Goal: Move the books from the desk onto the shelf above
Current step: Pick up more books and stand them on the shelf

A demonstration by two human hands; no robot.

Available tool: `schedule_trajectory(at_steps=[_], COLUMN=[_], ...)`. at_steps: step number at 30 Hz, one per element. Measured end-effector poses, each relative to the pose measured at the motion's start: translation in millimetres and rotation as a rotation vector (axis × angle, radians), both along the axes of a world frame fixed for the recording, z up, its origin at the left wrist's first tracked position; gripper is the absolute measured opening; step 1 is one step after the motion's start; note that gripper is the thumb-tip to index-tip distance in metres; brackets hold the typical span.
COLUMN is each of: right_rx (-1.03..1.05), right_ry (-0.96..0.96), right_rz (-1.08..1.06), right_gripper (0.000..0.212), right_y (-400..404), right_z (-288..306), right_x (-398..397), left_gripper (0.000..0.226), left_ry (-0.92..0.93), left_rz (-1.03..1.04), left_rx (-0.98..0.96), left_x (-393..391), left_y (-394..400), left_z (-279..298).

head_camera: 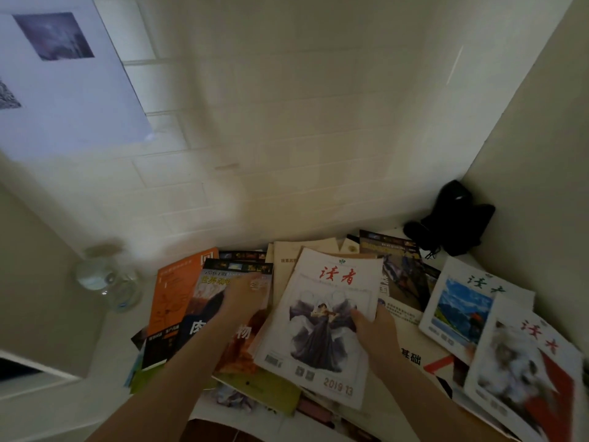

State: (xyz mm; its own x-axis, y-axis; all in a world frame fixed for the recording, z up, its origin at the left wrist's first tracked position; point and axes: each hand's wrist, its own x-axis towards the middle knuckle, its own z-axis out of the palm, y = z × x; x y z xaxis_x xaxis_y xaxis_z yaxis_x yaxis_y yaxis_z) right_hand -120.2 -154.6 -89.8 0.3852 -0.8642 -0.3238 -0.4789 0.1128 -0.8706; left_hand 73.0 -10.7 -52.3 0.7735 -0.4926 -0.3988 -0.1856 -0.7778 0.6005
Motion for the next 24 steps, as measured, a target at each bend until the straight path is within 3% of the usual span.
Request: schedule_trajectory(at_steps=[5,7,10,13,16,18,20,22,24], right_rx=[-0.041,-0.059,-0.064,-0.005,0.067,0.102,0.132,0.196,0.308], right_ry=[0.094,0.125,0.153,0.151,0.144,0.123,0.109,0.091,0.028], right_rz=[0.125,0.146,0.189,0.165,0.131,0.134,0.14,0.129,0.128], right_gripper=[0.033,0.03,0.029,0.03,0.029,0.027,0.029,0.038,0.052], right_y=[-16.1,-21.7,-27.8,-31.7,-34.1,-34.9,-36.9,-41.4,-52.2], right_z=[10.4,11.1,13.2,14.4,13.4,14.4,15.2,11.7,-1.3], right_x=[26.7,35.5,45.1,51.6,52.9,51.0,46.9,42.6,37.0], left_gripper=[0.093,0.081,0.052,0.049,0.036,0.029,0.034,0.04,0.036], left_ry=[0.003,-0.035,-0.051,-0.032,-0.223,-0.303,-0.129,0.231,0.503], left_rz=[0.237,0.207,0.202,0.162,0.116,0.205,0.307,0.309,0.252], left_rx=[0.35,0.36,0.217,0.093,-0.077,-0.245,-0.434,-0.655,-0.69], left_x=[75.5,70.8,49.1,41.6,44.8,55.0,59.4,44.6,14.6], left_y=[77.9,92.7,90.4,85.9,90.5,90.8,84.8,67.3,40.4], left_z=[-75.9,-66.3,-32.8,-25.0,-1.2,20.7,45.1,58.2,55.2])
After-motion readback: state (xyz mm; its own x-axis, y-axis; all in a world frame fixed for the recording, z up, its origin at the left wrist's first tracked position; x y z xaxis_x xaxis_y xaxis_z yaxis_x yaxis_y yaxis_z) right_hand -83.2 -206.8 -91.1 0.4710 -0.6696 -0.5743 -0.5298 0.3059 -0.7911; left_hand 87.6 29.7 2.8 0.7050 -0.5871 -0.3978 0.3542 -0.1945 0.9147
